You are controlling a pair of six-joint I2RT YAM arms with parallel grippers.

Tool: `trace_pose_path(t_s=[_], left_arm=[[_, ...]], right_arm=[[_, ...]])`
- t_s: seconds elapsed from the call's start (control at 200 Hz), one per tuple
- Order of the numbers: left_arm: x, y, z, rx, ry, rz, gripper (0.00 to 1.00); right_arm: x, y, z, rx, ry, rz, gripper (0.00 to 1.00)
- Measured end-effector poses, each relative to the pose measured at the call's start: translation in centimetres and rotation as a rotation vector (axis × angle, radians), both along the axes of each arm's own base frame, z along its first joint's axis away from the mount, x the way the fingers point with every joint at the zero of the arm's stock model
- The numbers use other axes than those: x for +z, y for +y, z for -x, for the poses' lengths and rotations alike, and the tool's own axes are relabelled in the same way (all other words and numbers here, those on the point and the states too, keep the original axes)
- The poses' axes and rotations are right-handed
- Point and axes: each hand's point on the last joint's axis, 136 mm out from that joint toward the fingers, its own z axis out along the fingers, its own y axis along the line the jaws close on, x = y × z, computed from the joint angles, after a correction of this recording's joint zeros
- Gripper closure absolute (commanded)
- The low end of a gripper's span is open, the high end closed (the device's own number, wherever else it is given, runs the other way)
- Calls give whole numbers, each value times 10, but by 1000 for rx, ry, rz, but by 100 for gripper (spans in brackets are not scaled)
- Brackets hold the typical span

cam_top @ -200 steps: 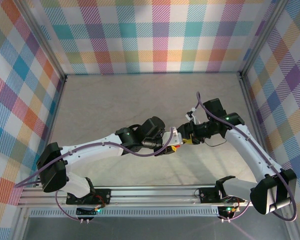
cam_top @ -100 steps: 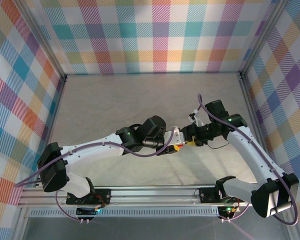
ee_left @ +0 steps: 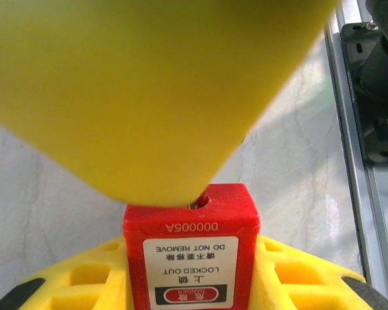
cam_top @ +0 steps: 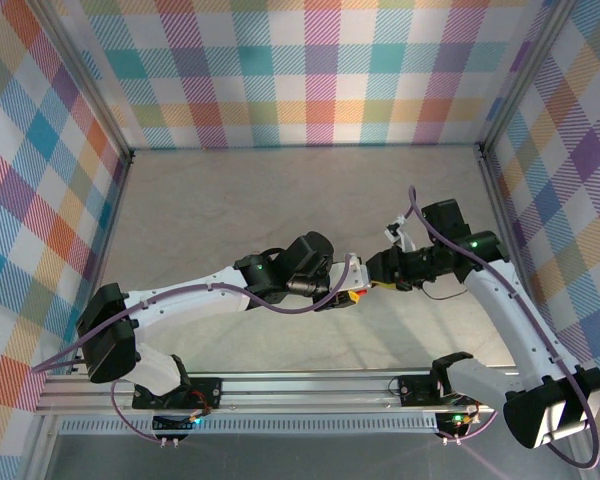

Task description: Unlock with the key

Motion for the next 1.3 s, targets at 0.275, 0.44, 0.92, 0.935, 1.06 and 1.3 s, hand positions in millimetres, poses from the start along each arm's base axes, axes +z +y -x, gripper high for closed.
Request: trace_pose_path(t_s=[0.275, 0.44, 0.92, 0.935, 1.06, 1.3], left_arm=[[0, 0, 1, -5, 4, 2, 100], [0, 0, 1, -6, 4, 2, 100], [0, -1, 2, -19, -2, 1, 100], [0, -1, 2, -21, -2, 1, 100], [1, -2, 3, -26, -3, 2, 100], [-4, 0, 6, -37, 16, -15, 100]], right_arm=[[-5, -4, 4, -5, 11, 7, 73], [-11, -6, 5, -11, 30, 14, 76], [-9, -12, 7, -23, 25, 9, 78], [-9, -12, 8, -23, 25, 8, 78], [-8, -14, 9, -24, 17, 7, 86], [-14, -14, 12, -10, 20, 10, 100]])
